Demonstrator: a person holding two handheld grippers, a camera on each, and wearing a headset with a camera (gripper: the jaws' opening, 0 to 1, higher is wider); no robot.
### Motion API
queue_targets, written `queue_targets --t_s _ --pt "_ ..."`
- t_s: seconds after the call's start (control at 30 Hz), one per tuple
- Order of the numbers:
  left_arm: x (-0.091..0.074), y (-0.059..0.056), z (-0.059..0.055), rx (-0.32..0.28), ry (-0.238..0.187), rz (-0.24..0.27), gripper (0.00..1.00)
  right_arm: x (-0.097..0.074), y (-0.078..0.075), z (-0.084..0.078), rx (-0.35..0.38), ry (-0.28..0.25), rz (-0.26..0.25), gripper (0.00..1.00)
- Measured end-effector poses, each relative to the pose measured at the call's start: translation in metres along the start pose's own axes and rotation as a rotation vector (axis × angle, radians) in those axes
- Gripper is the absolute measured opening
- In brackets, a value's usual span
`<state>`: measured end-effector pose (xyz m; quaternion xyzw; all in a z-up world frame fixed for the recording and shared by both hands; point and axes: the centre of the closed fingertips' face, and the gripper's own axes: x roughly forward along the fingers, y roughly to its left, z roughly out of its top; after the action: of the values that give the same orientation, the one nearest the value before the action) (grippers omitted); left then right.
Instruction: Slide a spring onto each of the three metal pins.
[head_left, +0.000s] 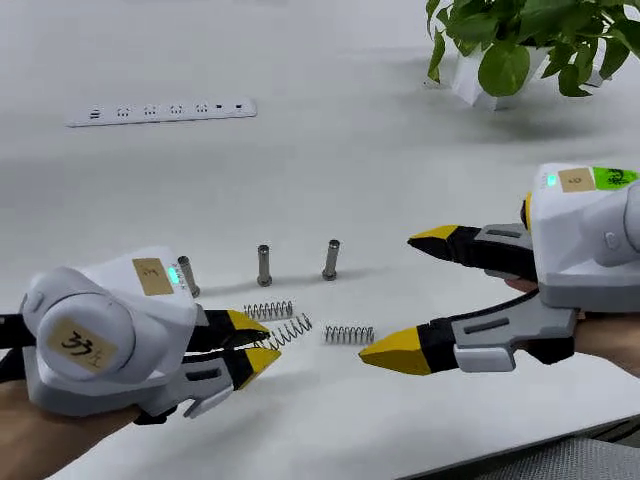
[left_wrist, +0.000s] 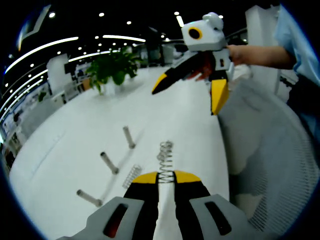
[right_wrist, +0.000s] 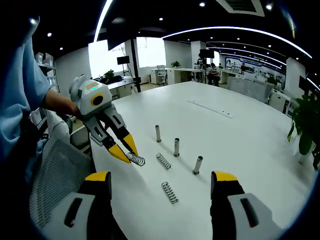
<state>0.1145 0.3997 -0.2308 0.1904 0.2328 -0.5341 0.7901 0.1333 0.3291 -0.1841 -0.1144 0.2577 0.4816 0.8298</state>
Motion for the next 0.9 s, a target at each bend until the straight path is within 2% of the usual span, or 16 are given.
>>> queue_targets --t_s 0.13,0.2,0.23,0.37,0.43,0.67,0.9 --pt "0.001 -0.003 0.005 0.024 -0.017 -0.018 0.10 0.003 0.012 0.011 -0.030 -0.014 0.070 0.72" --pt "0.001 -0.006 0.009 0.039 -0.026 -0.031 0.10 0.005 0.022 0.013 -0.041 -0.004 0.127 0.65" --pt "0.002 -0.007 0.012 0.051 -0.033 -0.041 0.10 0.006 0.029 0.013 -0.056 0.001 0.166 0.60" --pt "0.002 -0.012 0.019 0.079 -0.053 -0.065 0.10 0.008 0.042 0.009 -0.095 0.030 0.247 0.38" --pt "0.003 -0.014 0.021 0.093 -0.057 -0.078 0.10 0.009 0.043 0.007 -0.103 0.038 0.261 0.31" --pt "0.001 -0.019 0.026 0.120 -0.074 -0.114 0.10 0.012 0.040 -0.007 -0.129 0.073 0.301 0.23" --pt "0.001 -0.024 0.028 0.133 -0.085 -0.137 0.10 0.014 0.044 -0.010 -0.124 0.079 0.333 0.17"
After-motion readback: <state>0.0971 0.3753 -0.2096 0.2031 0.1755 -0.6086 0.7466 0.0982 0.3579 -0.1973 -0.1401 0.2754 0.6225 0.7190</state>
